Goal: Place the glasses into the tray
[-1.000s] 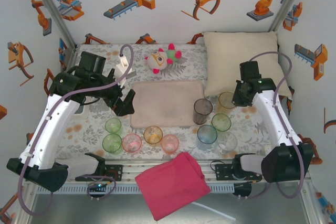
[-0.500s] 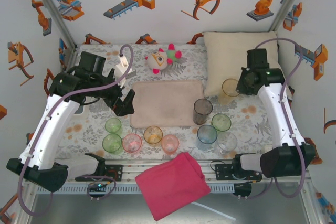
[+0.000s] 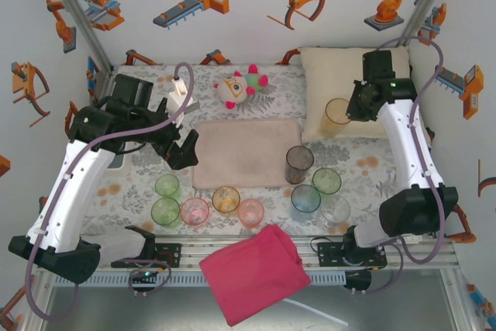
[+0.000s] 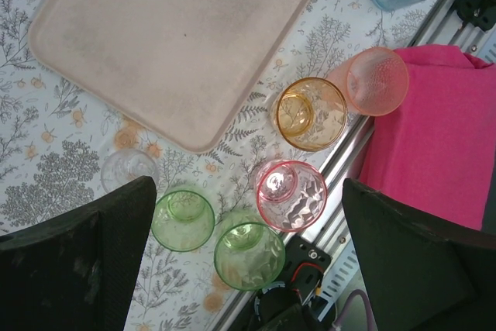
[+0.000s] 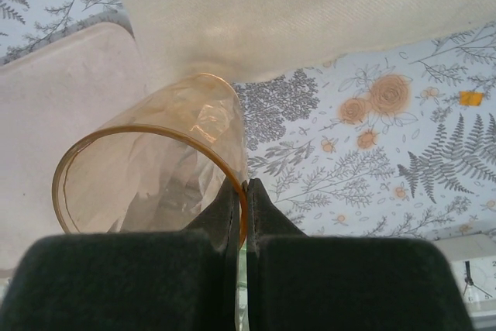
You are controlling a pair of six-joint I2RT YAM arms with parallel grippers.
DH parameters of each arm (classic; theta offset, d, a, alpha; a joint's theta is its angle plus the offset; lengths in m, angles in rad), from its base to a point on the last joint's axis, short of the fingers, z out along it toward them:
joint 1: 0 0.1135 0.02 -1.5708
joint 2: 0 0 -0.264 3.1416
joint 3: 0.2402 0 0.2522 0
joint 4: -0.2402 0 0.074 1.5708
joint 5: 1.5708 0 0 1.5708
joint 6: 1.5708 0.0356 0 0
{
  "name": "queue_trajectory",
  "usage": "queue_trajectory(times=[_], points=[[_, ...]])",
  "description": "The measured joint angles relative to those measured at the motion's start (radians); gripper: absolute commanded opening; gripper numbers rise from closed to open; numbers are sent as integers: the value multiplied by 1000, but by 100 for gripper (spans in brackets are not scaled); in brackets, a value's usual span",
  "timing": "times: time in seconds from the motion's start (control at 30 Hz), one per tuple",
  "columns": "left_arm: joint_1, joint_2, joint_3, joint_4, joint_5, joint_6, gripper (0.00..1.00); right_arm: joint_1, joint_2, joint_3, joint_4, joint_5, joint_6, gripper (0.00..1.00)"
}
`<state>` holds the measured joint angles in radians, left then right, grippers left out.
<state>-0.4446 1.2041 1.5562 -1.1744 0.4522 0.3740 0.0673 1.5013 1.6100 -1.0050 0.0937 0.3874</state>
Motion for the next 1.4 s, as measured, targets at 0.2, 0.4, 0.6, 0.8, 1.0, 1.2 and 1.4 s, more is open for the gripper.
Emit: queue_trajectory(times=[0.2, 0.4, 0.6, 0.8, 1.0, 1.2, 1.4], points=[[0, 5, 0, 0, 0, 0, 97, 3, 53, 16, 13, -46, 23, 0], [0, 5, 0, 0, -7, 0, 97, 44, 95, 72, 13, -49, 31, 0], [0, 4, -1, 0, -8, 0, 97, 113, 116, 95, 15, -49, 32, 0], [0, 0, -8, 0, -8, 0, 97, 157, 116, 62, 34, -49, 39, 0], [0, 0, -8, 0, -7, 0, 97, 182, 116, 18, 46, -48, 50, 0], [0, -2, -10, 1, -7, 0, 97, 195, 124, 6, 76, -48, 61, 0], [0, -7, -12, 1, -8, 0, 97, 214, 160, -5, 98, -45, 61, 0]])
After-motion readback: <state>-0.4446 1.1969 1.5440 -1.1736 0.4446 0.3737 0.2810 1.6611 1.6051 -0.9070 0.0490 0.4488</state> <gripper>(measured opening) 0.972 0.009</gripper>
